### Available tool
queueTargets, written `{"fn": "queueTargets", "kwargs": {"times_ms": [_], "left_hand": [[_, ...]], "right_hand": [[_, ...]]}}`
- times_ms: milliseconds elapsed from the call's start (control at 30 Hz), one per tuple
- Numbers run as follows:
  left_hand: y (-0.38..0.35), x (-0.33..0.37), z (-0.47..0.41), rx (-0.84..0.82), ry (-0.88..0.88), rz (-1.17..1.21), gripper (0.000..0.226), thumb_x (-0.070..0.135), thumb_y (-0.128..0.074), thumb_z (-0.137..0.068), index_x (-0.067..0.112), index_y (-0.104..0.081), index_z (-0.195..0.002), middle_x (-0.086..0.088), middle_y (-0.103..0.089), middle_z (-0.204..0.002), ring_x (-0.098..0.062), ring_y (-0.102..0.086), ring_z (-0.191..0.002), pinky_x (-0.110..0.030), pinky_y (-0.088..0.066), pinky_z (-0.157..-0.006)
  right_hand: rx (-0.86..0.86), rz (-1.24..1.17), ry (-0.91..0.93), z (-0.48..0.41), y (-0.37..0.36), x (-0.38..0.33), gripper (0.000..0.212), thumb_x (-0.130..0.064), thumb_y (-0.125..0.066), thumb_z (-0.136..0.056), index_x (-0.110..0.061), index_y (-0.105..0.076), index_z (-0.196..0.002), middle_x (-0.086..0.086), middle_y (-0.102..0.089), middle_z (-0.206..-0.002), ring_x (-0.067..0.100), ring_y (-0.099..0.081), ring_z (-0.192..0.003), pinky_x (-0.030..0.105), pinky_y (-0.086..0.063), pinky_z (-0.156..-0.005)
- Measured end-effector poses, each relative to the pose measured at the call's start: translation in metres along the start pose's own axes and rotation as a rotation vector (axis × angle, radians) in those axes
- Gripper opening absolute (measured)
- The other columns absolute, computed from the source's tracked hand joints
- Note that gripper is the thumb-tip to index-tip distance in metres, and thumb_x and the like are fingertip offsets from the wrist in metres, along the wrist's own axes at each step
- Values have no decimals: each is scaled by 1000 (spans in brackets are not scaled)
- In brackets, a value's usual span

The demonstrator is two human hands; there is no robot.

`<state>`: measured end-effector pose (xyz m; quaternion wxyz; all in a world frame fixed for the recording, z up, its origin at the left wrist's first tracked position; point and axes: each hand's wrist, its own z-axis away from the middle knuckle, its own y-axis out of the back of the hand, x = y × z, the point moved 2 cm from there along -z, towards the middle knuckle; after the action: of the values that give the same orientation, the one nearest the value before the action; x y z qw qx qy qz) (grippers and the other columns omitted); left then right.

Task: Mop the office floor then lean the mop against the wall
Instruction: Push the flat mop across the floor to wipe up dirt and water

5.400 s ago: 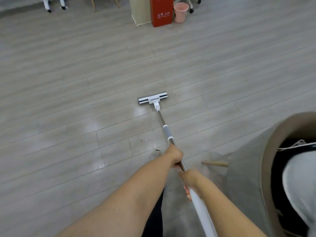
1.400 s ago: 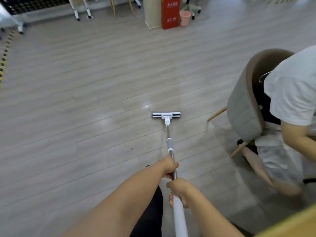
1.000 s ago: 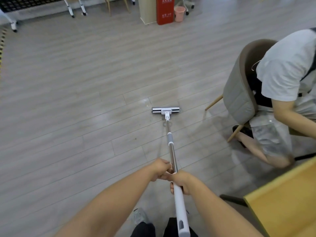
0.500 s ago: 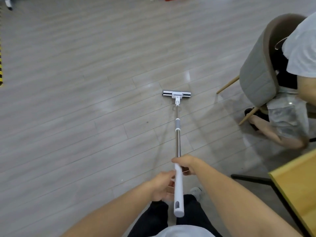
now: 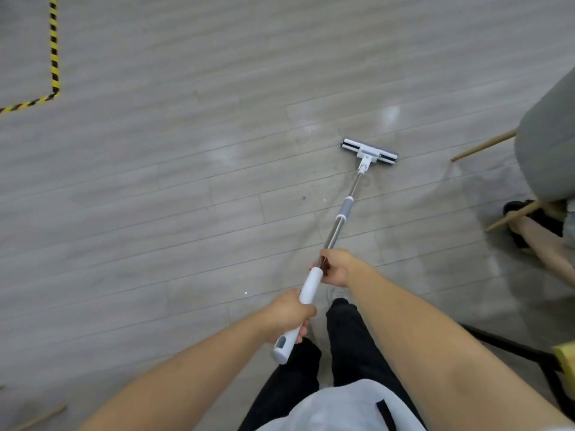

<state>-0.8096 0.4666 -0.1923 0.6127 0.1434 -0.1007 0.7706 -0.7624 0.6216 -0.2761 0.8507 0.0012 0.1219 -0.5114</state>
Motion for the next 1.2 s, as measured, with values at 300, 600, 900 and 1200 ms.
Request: {"fn": "queueTargets", "kwargs": {"times_ms": [300, 600, 900, 1200], "left_hand": [[54, 20, -3, 247, 32, -475, 27, 21, -50, -95, 14, -47, -121, -8, -60, -93, -23, -60, -57, -31, -50, -46], [144, 33, -7, 499, -6, -880, 24, 32, -49, -97, 17, -50, -116, 3, -50, -86, -21, -56, -75, -34, -45, -63], [296, 52, -23, 488, -85, -1012, 24, 17, -50, -94, 15, -51, -118, -3, -55, -95, -24, -52, -77, -34, -40, -63], [446, 108, -43, 418, -207, -1157, 25, 11, -46, -95, 14, -51, -119, -5, -63, -107, -28, -62, -89, -33, -39, -66]], "right_hand": [[-80, -94, -167, -38, -45, -44, 22, -24, -48, -107, -2, -49, -103, 17, -51, -83, 26, -54, -69, 43, -53, -69], [-89, -83, -220, -54, -130, -79, 18, -16, -46, -108, -2, -49, -97, 12, -48, -79, 22, -49, -63, 38, -52, -55], [-24, -244, -156, -83, -250, -118, 12, -9, -47, -106, -4, -46, -94, 13, -50, -82, 22, -47, -63, 34, -56, -48], [64, -387, -67, -103, -368, -186, 23, -10, -42, -107, -4, -45, -85, 12, -47, -73, 19, -46, -60, 36, -48, -63]]}}
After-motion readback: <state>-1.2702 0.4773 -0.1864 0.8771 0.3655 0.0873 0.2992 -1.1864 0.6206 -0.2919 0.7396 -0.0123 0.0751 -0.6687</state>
